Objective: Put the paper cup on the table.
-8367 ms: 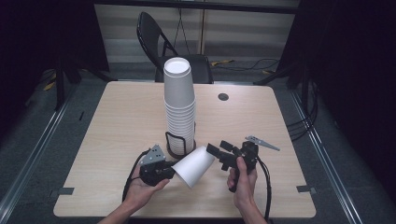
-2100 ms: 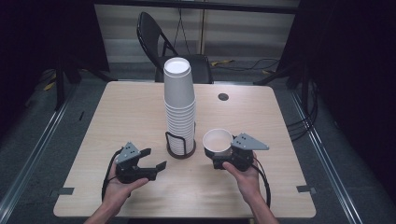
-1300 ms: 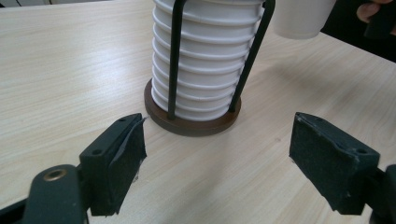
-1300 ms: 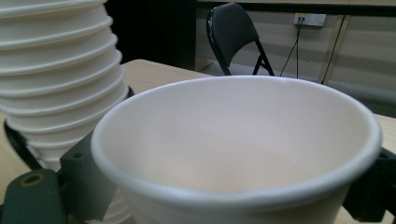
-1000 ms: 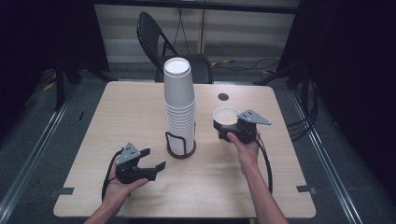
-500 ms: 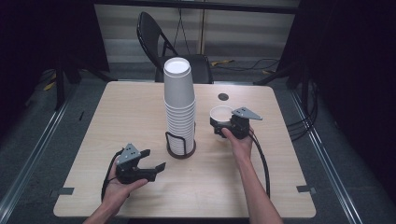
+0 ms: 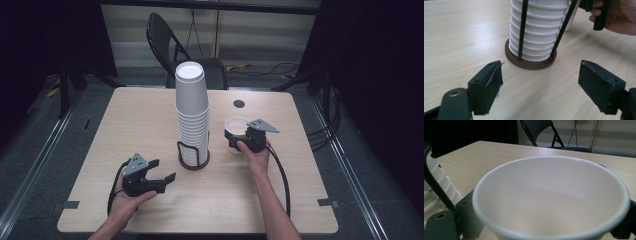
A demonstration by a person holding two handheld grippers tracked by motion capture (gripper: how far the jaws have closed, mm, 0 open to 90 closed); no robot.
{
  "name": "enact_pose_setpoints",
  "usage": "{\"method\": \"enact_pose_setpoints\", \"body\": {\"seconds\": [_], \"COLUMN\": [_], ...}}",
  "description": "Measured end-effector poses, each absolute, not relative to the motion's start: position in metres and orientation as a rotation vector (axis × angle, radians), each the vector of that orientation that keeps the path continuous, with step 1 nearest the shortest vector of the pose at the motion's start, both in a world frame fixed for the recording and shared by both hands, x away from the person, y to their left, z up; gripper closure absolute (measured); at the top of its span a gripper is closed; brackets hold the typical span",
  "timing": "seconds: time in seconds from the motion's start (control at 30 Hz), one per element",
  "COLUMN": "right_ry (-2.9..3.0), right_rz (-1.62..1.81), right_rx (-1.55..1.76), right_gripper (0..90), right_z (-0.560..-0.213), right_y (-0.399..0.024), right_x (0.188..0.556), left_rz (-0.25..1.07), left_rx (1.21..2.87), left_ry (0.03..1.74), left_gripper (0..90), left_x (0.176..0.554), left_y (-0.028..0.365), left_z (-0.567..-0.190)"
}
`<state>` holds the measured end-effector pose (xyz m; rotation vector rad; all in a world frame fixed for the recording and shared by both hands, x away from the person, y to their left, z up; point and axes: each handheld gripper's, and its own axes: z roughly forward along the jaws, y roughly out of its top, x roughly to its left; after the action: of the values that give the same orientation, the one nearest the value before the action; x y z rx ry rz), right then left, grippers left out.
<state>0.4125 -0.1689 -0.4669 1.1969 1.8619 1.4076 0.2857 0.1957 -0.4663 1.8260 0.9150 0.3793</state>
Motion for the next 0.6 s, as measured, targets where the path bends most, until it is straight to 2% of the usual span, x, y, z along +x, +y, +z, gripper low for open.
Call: {"method": "enact_pose_setpoints", "body": {"seconds": [0.6], "right_ry": [2.019], "right_rz": [1.301], "right_rx": [1.247], "right_gripper": [12.6], "right_z": [-0.481], "right_y": [-0.172], "right_x": [0.406], "left_rz": [0.375], "left_rx": [1.83], "left_ry": [0.919], "left_gripper": [19.1], "left_x": [0.287], "left_y": [0.195], "left_z": [-0.467]}}
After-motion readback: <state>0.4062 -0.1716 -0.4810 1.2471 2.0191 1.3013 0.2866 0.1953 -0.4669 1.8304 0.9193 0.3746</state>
